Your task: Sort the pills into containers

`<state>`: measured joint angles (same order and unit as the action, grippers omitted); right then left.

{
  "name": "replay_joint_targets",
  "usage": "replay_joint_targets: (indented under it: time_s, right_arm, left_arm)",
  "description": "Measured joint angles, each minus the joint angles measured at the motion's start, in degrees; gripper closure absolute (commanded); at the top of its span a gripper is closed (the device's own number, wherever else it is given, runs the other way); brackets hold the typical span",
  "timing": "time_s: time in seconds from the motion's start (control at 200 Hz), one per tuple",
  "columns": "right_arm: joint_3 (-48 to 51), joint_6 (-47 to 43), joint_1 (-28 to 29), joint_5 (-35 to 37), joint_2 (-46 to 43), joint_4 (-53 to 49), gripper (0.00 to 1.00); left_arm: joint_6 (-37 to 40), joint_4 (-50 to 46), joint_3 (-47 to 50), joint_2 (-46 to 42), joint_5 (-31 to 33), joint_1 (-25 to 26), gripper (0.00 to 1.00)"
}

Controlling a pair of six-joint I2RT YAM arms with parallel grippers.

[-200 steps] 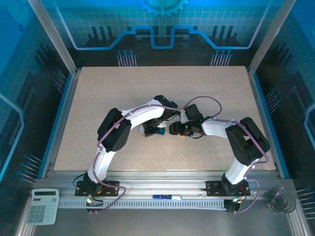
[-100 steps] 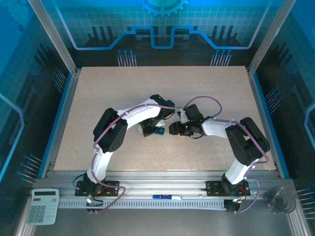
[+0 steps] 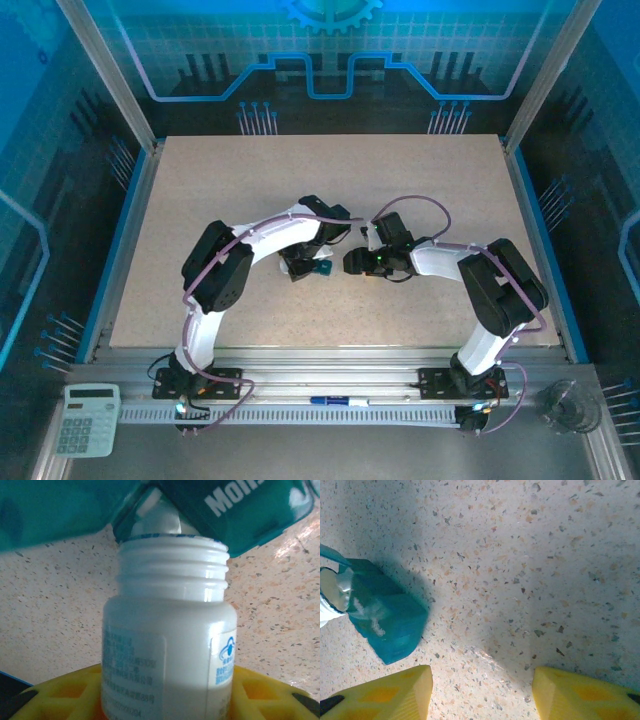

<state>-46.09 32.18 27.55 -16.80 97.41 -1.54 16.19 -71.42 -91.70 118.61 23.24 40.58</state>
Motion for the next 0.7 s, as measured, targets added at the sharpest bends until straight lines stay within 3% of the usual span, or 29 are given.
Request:
replay_joint_targets:
  time_s: [0.7]
  right_arm:
    - [0.0, 0.0, 0.0, 0.0, 0.0, 0.0, 0.42]
  left_arm:
    - [-2.8, 8.1, 7.5, -5.8, -1.7, -1.3, 1.00]
